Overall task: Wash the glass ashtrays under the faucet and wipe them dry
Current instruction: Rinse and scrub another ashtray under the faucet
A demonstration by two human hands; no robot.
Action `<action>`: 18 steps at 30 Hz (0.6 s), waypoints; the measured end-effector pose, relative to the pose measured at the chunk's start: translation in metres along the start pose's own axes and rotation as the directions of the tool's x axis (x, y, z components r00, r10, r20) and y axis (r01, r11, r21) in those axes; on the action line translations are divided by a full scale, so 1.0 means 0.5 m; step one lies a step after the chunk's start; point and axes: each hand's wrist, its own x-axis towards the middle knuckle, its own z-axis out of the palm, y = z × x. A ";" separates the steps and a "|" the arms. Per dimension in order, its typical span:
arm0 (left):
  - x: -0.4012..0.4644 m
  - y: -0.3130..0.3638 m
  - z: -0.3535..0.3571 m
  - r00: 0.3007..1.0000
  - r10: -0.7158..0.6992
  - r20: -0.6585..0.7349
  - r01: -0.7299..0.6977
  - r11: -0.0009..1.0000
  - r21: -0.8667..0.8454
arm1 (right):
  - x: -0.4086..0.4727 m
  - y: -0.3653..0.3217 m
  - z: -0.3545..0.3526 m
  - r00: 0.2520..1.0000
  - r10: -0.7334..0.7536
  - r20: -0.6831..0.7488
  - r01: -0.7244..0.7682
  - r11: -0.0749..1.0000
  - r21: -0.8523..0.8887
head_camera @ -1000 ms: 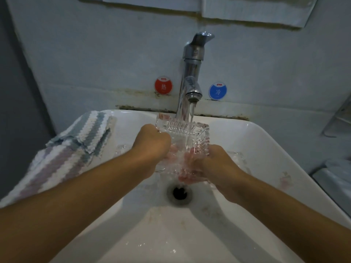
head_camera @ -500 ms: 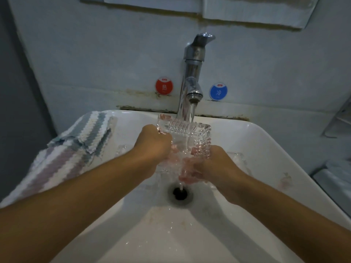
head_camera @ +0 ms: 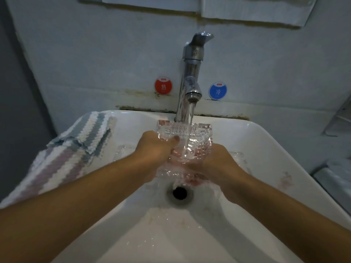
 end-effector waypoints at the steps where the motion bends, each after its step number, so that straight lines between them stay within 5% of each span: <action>1: 0.001 0.000 0.001 1.000 -0.004 -0.004 0.004 1.000 0.002 | -0.003 -0.003 -0.001 0.999 0.009 -0.035 -0.009 1.000 -0.005; 5: 0.000 -0.004 0.009 0.999 -0.030 0.033 0.030 1.000 0.007 | 0.010 0.005 -0.015 0.978 0.090 -0.188 -0.099 0.994 -0.043; 10: -0.010 0.001 0.012 0.994 -0.031 0.100 0.033 0.999 -0.018 | 0.019 -0.001 -0.028 0.965 0.164 -0.203 -0.180 0.982 -0.064; 18: -0.006 0.002 0.012 0.999 0.016 0.051 -0.025 0.980 0.198 | 0.000 -0.047 -0.069 0.972 0.066 -0.227 -0.119 0.965 -0.232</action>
